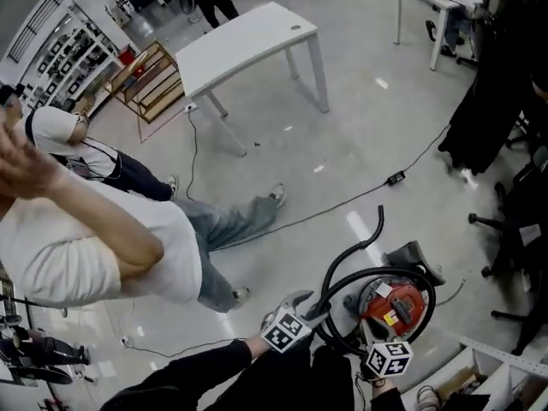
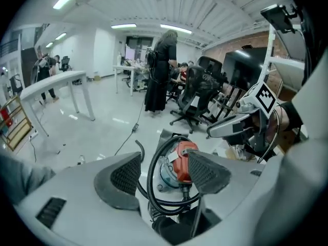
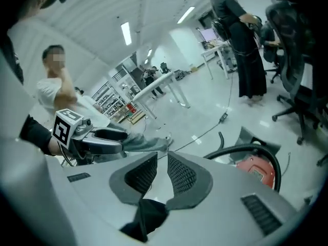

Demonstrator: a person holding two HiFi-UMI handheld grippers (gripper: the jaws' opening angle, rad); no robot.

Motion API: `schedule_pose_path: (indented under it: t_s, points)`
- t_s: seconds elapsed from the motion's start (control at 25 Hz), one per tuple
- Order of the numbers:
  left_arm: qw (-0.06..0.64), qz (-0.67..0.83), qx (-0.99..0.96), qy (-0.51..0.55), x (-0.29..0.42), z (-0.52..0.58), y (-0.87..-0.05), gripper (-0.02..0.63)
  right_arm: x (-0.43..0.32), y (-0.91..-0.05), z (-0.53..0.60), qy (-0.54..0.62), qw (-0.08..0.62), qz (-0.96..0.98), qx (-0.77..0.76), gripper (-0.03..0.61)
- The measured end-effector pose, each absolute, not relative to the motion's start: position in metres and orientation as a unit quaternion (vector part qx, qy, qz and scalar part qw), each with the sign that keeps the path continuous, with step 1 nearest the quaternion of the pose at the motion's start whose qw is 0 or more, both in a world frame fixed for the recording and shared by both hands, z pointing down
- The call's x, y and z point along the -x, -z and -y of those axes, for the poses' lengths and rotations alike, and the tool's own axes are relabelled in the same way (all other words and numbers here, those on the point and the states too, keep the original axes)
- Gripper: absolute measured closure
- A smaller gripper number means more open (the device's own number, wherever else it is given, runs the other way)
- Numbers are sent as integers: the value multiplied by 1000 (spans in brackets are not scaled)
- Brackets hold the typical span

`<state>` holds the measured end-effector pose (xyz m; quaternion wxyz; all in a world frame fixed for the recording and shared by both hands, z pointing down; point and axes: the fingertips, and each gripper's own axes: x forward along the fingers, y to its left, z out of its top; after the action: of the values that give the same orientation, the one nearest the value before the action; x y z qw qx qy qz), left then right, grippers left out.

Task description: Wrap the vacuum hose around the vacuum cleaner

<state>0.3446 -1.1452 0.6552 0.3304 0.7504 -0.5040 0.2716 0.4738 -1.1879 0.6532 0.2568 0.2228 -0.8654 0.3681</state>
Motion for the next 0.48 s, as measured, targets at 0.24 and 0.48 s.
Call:
schedule_pose_path:
  t_s: [0.24,0.48]
  points:
    - [293,509,-779,-218,-355,1140,-553,324,-465,-534,1201,-313,213,889,-258,509]
    - [256,440,-842,-180,-393,1147,-491,331,-476,-456,1196,-285,165,889,-319,512]
